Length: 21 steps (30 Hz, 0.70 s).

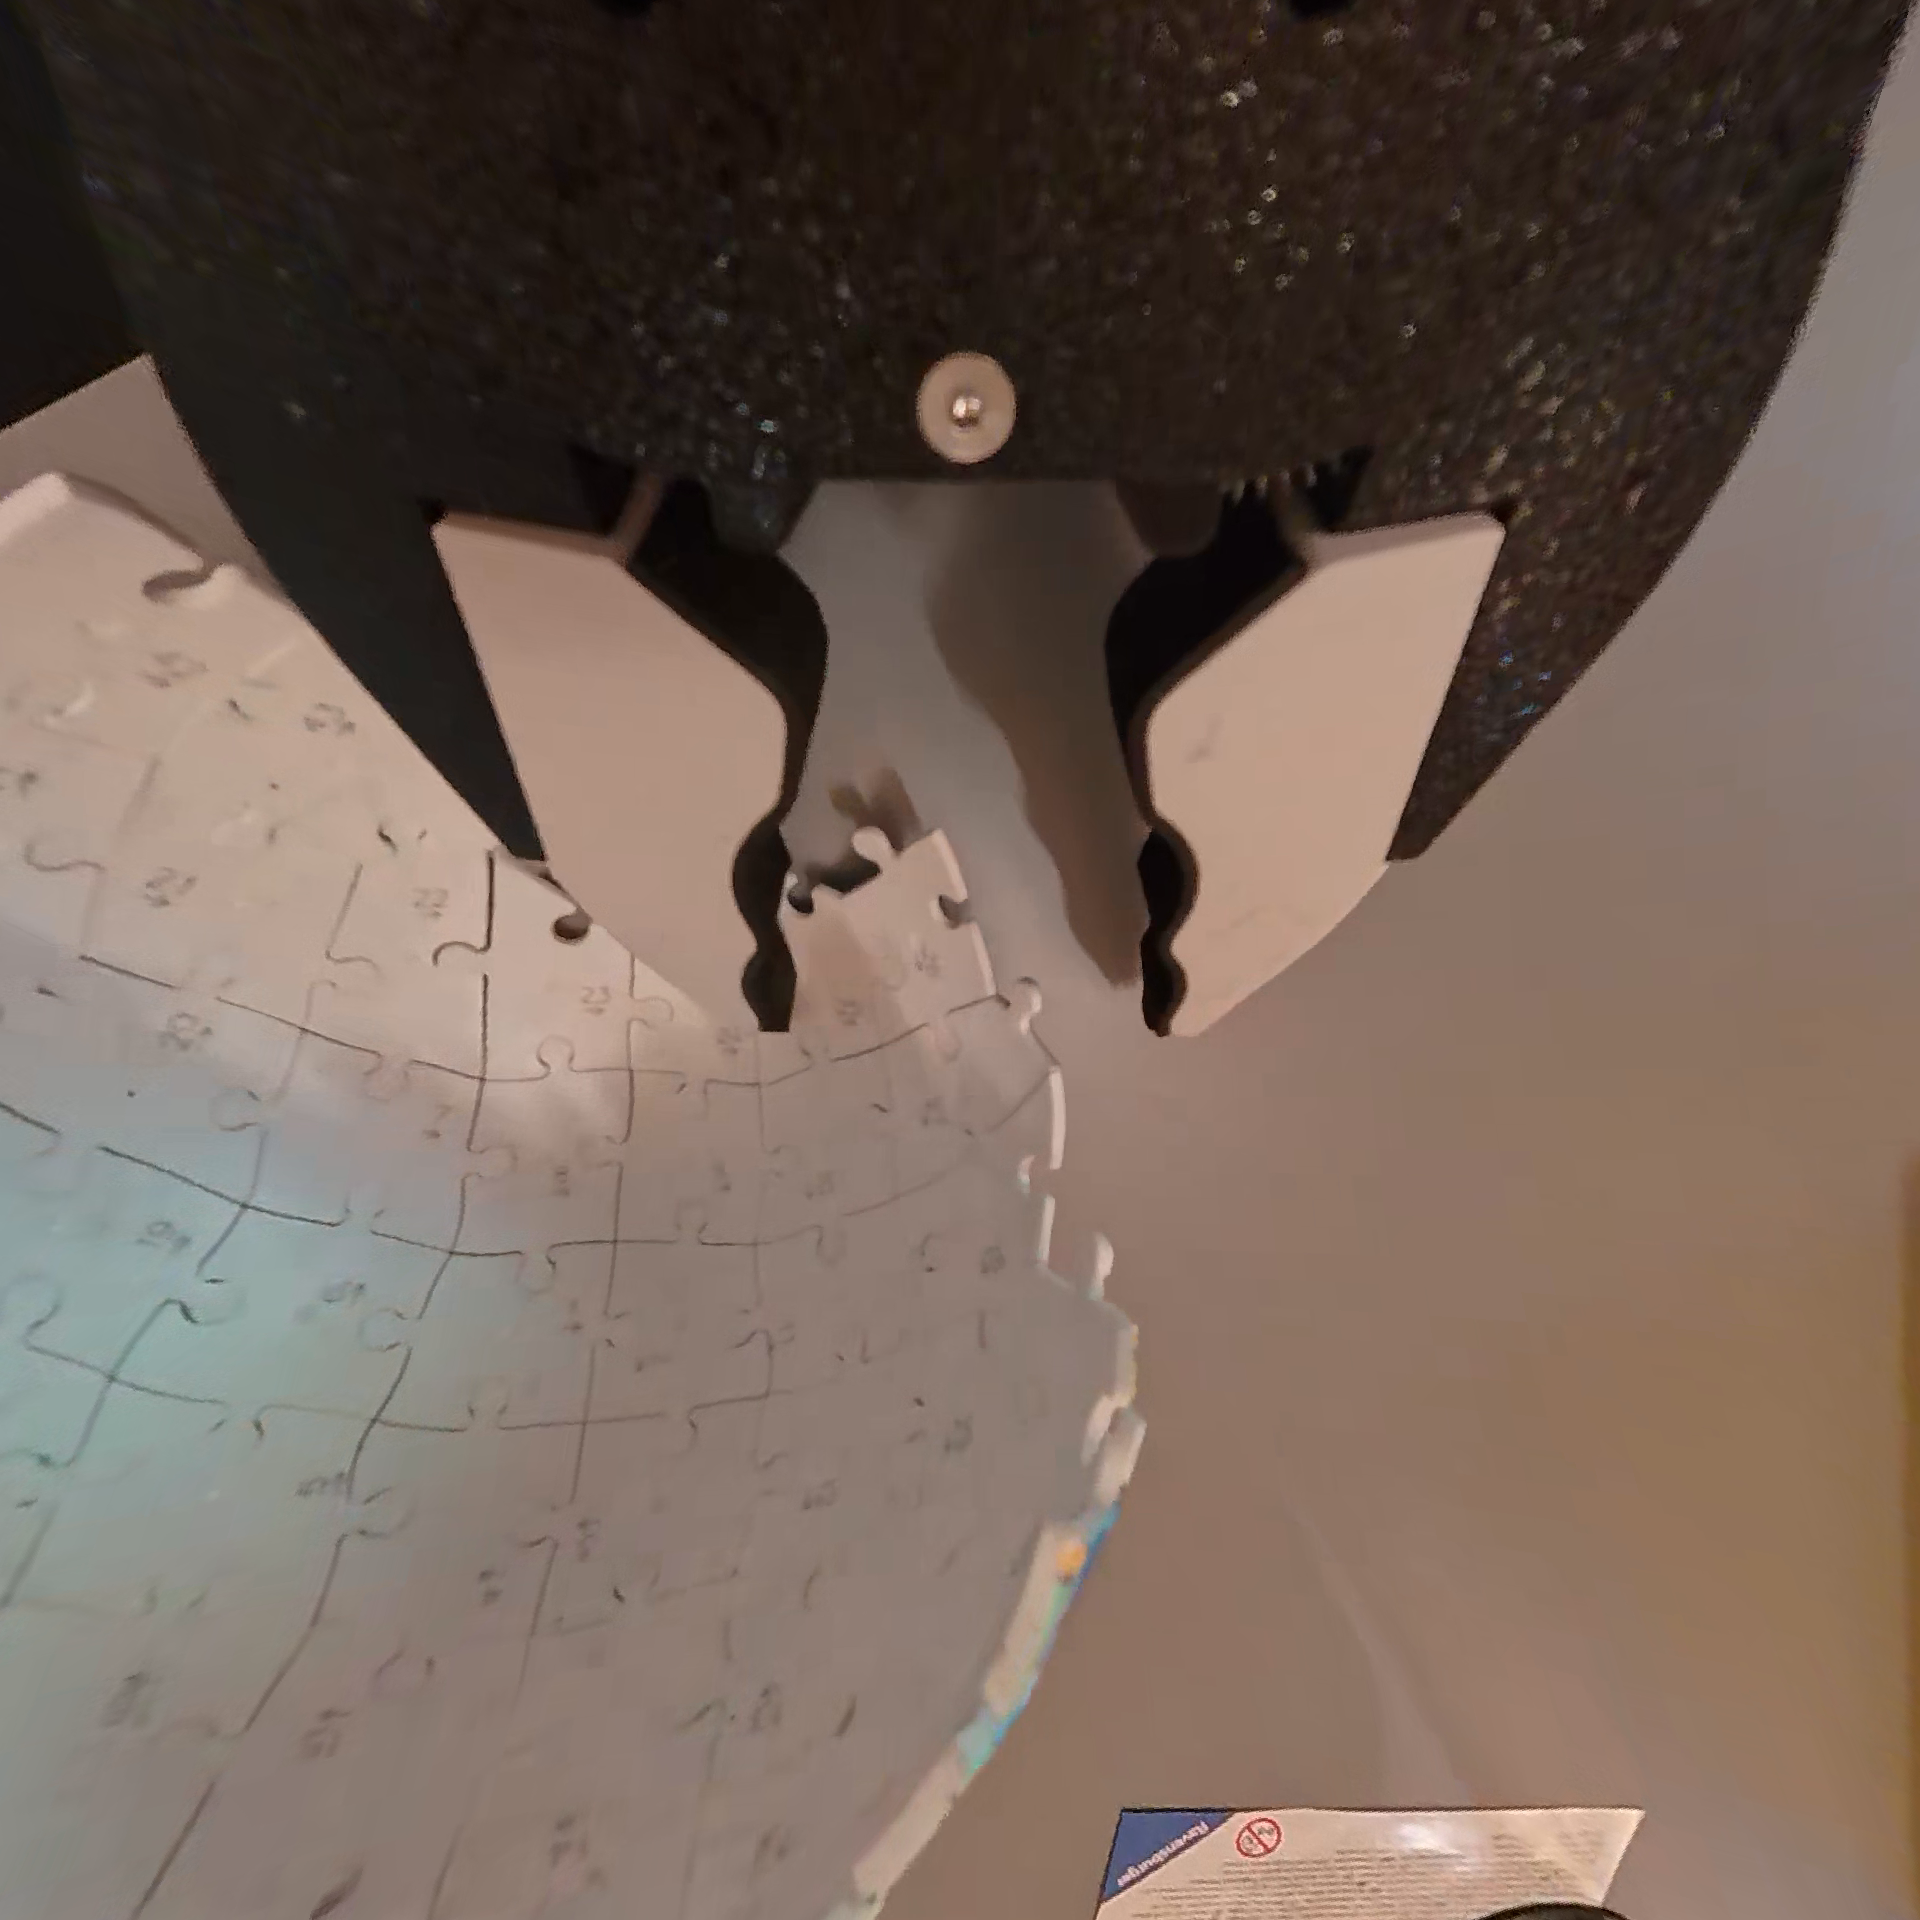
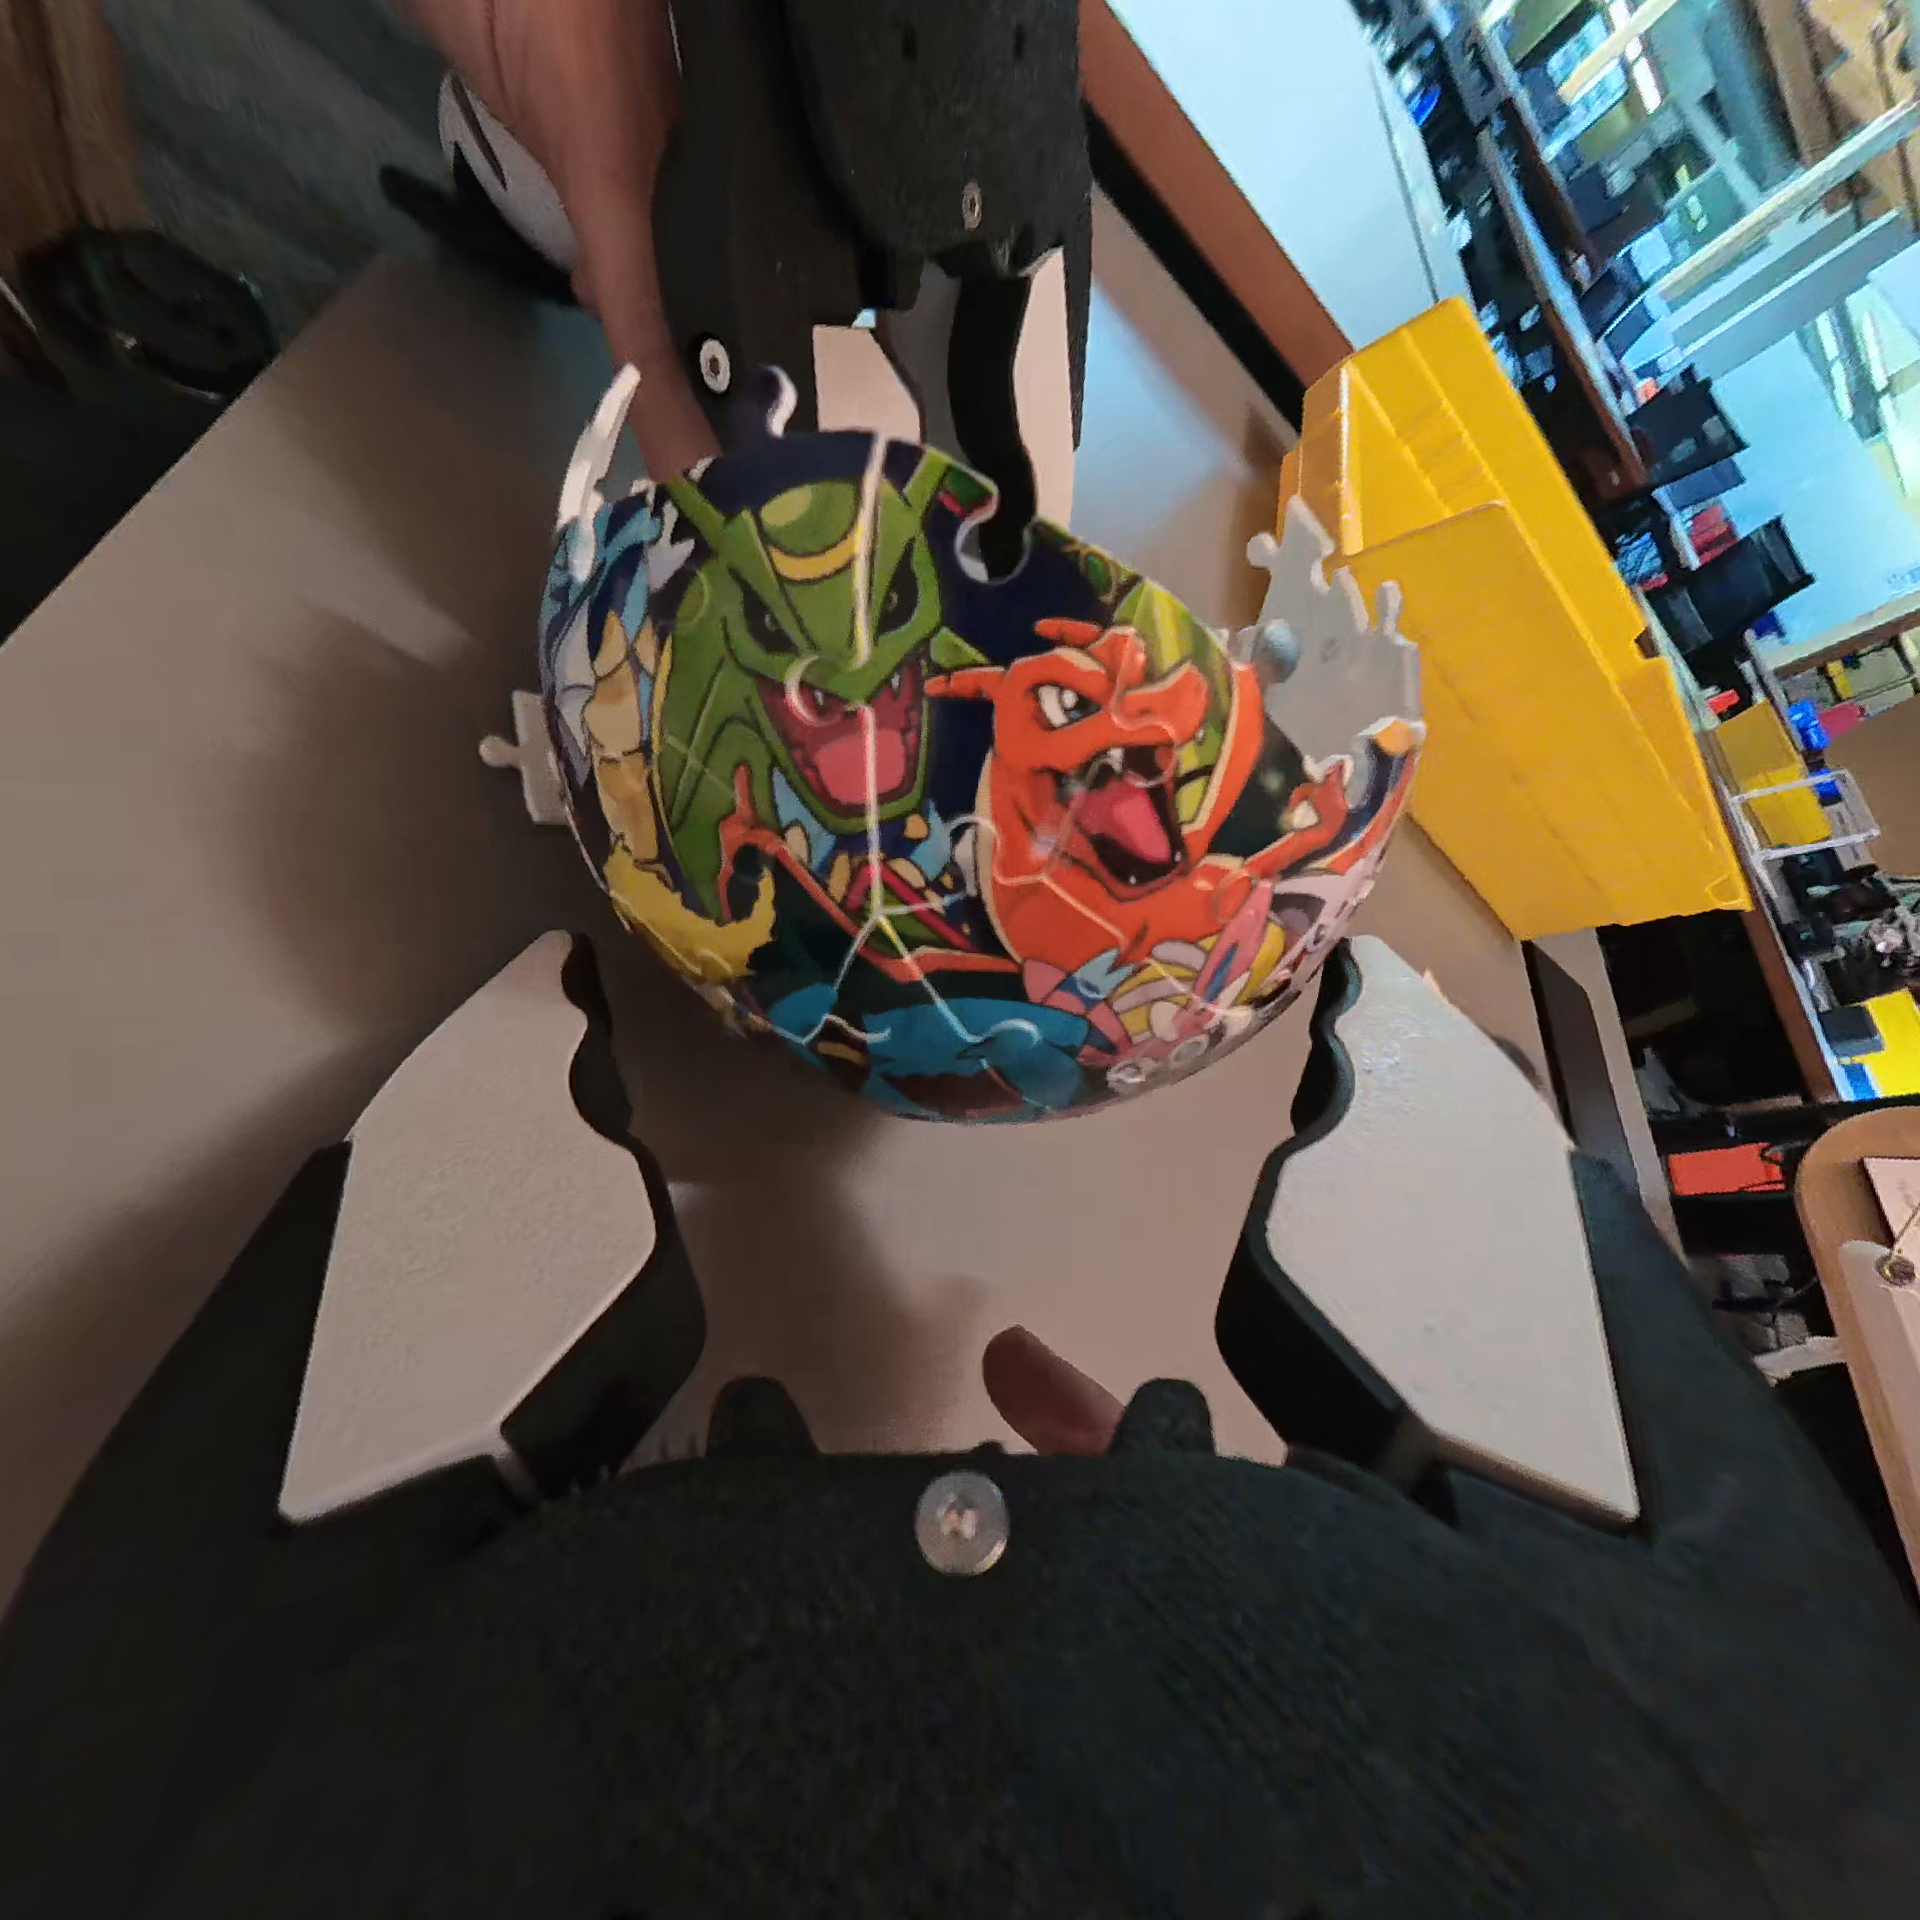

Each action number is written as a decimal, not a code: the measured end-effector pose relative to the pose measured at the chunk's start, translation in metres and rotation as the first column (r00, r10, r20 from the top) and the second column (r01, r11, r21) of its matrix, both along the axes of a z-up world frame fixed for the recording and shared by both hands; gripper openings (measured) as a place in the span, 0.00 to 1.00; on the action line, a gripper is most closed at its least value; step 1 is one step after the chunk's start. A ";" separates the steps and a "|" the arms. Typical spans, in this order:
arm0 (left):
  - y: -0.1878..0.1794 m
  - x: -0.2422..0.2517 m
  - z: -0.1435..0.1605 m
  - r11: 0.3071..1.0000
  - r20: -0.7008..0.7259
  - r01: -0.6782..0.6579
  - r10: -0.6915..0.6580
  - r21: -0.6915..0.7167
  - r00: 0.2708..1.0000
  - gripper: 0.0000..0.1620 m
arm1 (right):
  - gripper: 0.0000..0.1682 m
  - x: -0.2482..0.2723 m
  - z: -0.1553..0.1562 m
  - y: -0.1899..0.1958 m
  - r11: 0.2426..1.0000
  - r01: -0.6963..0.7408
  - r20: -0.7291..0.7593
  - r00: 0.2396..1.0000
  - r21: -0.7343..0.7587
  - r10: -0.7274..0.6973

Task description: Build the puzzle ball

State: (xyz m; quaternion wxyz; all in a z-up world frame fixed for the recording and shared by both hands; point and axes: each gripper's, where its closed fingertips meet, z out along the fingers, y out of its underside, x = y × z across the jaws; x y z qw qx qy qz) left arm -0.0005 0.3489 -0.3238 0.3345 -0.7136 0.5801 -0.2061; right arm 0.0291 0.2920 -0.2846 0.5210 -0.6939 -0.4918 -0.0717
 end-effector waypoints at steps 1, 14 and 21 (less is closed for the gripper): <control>0.000 0.000 0.000 1.000 0.000 0.005 -0.005 -0.003 1.000 0.40 | 0.76 -0.001 0.001 0.002 1.000 -0.001 -0.015 1.000 0.019 0.001; -0.018 0.021 -0.002 0.995 -0.007 0.098 -0.098 -0.019 0.995 0.36 | 0.76 -0.007 0.022 -0.015 0.992 -0.123 -0.259 0.959 -0.001 0.118; -0.019 0.020 0.000 0.994 -0.005 0.108 -0.108 0.021 0.994 0.37 | 0.76 -0.011 0.018 -0.013 0.994 -0.082 -0.063 0.994 0.071 0.087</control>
